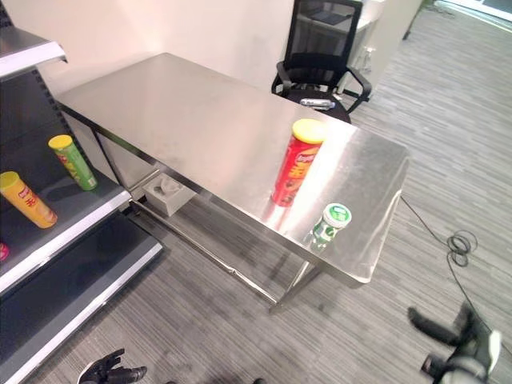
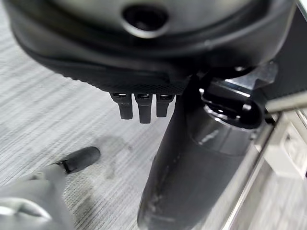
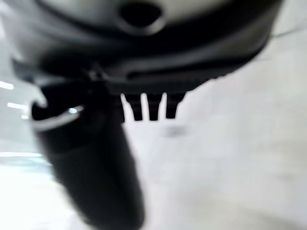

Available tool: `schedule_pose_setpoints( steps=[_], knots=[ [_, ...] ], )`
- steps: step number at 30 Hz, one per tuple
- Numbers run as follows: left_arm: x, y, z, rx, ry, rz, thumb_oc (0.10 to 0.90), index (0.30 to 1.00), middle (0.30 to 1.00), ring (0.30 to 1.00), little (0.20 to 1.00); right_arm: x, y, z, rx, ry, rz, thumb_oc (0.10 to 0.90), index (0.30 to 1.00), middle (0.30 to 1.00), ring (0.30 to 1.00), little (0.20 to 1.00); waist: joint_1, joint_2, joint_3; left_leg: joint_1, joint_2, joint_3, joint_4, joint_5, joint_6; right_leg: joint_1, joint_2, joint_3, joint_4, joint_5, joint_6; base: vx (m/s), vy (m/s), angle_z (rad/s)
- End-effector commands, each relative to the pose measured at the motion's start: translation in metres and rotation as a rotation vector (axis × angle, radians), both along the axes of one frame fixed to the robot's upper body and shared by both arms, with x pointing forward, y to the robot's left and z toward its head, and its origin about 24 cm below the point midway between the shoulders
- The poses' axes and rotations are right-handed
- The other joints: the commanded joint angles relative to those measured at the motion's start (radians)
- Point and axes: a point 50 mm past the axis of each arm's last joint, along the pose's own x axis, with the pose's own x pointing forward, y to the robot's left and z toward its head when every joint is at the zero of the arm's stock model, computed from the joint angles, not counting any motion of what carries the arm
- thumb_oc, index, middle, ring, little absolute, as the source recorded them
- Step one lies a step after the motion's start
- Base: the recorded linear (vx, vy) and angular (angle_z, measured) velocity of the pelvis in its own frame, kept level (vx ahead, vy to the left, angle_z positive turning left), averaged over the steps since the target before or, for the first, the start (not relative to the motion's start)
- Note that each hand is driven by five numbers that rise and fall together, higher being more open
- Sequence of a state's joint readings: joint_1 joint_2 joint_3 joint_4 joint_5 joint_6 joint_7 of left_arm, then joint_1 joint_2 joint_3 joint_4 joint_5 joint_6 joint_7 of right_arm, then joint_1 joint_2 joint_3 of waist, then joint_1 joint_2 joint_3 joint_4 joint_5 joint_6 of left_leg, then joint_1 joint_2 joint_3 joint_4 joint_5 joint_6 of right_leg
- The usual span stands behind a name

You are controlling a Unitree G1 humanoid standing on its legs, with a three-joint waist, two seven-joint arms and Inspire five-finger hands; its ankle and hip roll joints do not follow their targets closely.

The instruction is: Put the goods on the table back onto the shelves and tidy them up.

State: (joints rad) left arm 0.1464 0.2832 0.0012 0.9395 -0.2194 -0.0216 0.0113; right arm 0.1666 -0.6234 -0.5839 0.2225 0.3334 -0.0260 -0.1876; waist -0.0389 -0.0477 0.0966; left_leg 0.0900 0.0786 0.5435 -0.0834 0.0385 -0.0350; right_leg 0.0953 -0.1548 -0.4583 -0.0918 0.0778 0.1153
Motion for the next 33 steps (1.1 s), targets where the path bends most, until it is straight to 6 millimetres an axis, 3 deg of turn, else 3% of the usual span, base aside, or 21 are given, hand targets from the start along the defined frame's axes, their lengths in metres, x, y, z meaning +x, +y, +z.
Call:
schedule_pose_setpoints(
  steps=[1,3,10,12,21,27,33],
  knots=[
    [0.015,0.000,0.004,0.027,-0.044,-0.077,0.800,0.900,0.900,0.900,0.900,0.043,0.022,0.085,-0.267,-0.266,0.267,0.800,0.900,0.900,0.900,0.900,0.060,0.005,-0.018,-0.035,0.029,-0.074,-0.004,0.046,-0.043,0.058,-0.018,-0.016,0.036,-0.004,0.089,-0.01,-0.011,-0.03],
    [0.011,-0.002,0.003,0.016,-0.032,-0.083,0.800,0.900,0.900,0.900,0.900,0.053,0.039,0.093,-0.276,-0.282,0.394,0.800,0.900,0.900,0.900,0.900,0.068,0.004,-0.019,-0.034,0.033,-0.072,-0.004,0.049,-0.044,0.060,-0.016,-0.018,0.035,-0.007,0.086,0.00,0.000,0.00],
    [0.005,-0.002,0.001,0.003,-0.018,-0.081,0.800,0.900,0.900,0.900,0.900,0.058,0.046,0.094,-0.243,-0.278,0.469,0.800,0.900,0.900,0.900,0.900,0.073,0.003,-0.018,-0.030,0.038,-0.070,-0.004,0.052,-0.048,0.065,-0.012,-0.019,0.031,-0.011,0.082,0.00,-0.009,0.04],
    [-0.002,-0.005,-0.002,-0.012,0.000,-0.088,0.800,0.900,0.900,0.900,0.900,0.065,0.056,0.085,-0.205,-0.234,0.564,0.800,0.900,0.900,0.900,0.900,0.083,0.002,-0.016,-0.028,0.040,-0.070,-0.004,0.052,-0.049,0.069,-0.008,-0.024,0.028,-0.012,0.079,0.00,0.000,0.00],
    [-0.003,-0.006,-0.002,-0.018,-0.004,-0.086,0.800,0.900,0.900,0.900,0.900,0.065,0.058,0.080,-0.172,-0.233,0.588,0.800,0.900,0.900,0.900,0.900,0.084,0.004,-0.016,-0.029,0.041,-0.072,-0.004,0.052,-0.050,0.069,-0.007,-0.031,0.027,-0.012,0.078,0.00,0.000,0.00],
    [-0.002,-0.005,-0.001,-0.017,-0.009,-0.082,0.800,0.900,0.900,0.900,0.900,0.065,0.065,0.063,-0.123,-0.190,0.619,0.800,0.900,0.900,0.900,0.900,0.081,0.007,-0.013,-0.029,0.041,-0.072,-0.004,0.052,-0.050,0.071,-0.008,-0.032,0.023,-0.011,0.077,0.00,0.000,0.00],
    [0.002,-0.007,0.000,-0.010,-0.020,-0.088,0.800,0.900,0.900,0.900,0.900,0.062,0.067,0.066,-0.138,-0.298,0.512,0.800,0.900,0.900,0.900,0.900,0.078,0.013,-0.014,-0.027,0.039,-0.079,-0.004,0.048,-0.047,0.074,-0.008,-0.034,0.022,-0.015,0.076,0.00,0.000,0.00]
  ],
)
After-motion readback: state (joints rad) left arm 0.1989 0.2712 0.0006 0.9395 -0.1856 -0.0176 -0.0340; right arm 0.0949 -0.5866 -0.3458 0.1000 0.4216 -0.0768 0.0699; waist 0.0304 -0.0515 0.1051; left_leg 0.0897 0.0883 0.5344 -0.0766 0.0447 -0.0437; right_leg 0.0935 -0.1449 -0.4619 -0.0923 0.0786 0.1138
